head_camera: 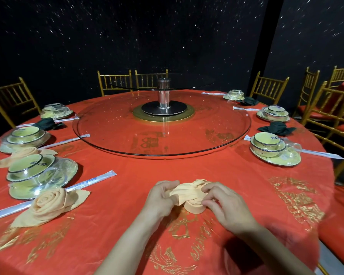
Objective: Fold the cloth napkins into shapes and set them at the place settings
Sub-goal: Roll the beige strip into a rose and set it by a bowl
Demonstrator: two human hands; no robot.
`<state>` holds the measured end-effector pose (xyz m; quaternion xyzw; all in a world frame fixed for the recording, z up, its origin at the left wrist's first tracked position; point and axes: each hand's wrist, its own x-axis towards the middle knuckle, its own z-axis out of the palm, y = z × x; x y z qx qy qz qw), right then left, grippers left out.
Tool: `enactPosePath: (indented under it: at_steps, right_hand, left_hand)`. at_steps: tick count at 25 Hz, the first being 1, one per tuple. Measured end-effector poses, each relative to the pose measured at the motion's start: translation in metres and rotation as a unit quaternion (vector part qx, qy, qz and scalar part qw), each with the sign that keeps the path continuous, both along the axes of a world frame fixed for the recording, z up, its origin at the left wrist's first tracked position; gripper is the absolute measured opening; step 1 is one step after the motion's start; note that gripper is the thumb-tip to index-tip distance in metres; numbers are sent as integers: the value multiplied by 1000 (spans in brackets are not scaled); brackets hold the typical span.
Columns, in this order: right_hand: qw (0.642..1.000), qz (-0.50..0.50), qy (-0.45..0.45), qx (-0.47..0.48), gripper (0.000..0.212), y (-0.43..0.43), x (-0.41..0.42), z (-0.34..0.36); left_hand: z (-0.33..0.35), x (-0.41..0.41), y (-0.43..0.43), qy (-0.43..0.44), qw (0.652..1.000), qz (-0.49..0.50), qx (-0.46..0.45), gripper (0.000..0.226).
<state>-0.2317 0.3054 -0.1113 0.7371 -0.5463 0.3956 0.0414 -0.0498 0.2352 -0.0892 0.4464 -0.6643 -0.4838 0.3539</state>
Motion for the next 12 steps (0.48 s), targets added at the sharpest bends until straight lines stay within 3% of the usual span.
enactPosePath:
  at_steps: [3,9,10,12]
  right_hand:
    - [999,24,5,34,7,0,-4,0]
    - [997,36,47,59,18,2,-11,3]
    - [996,32,60,54,20,2,-11,4]
    - [993,40,99,55,22,-1,-12,6]
  left_hand:
    - [-5,3,-2,-57,998,-17,-33,41]
    - [-3,6,8,-158,957,-66,-232,63]
    - [-4,7,10,-197,934,-68,-291,65]
    - [-10,11,8,-296,852,-63,-426,66]
